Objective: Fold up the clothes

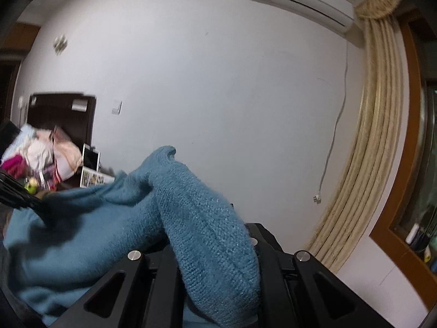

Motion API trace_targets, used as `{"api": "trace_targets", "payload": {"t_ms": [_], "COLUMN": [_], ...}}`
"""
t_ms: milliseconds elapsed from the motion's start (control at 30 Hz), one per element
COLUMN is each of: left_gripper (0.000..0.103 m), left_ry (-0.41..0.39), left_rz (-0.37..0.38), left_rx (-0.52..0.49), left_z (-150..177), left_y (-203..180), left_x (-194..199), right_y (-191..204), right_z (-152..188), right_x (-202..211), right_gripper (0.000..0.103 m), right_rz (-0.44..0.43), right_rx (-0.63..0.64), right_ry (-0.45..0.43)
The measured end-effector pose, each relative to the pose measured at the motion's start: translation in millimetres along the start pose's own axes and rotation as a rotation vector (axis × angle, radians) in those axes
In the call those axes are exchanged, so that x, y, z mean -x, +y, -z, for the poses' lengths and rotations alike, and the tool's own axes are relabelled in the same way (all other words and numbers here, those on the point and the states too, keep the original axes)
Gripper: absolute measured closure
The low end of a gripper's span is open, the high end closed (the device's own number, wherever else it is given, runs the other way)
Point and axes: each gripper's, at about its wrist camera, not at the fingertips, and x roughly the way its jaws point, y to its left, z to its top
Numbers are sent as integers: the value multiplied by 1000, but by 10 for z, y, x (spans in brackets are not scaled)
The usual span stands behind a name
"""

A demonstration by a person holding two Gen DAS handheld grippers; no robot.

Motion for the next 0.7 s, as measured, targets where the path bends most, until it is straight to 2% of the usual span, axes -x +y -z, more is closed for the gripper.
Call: {"api": "trace_targets", "payload": {"t_ms": [233, 433, 567, 633, 700], "left_gripper": [98, 98, 98, 101, 101], "left_ry": [-209, -386, -487, -575, -615], "left_rz": [-58, -84, -110, -144, -170], "left_rx": [71, 108, 105, 78, 50], "left_z": [-82, -99, -89, -56, -48], "left_y": [-400, -767, -1006, -1163, -1272], "left_x": [801, 1315, 1674, 1909, 2098], "right_y": [-313, -635, -729, -704, -668], "right_z": [-177, -298, -321, -309, -272], "right_x": [226, 504, 535, 471, 428], "right_gripper": [97, 97, 97, 97, 97], "right_rz": [-16, -42, -103, -159, -216], "right_rx": [-53, -99, -103, -88, -69], "right_ry": [-99, -172, -171, -151, -127]}}
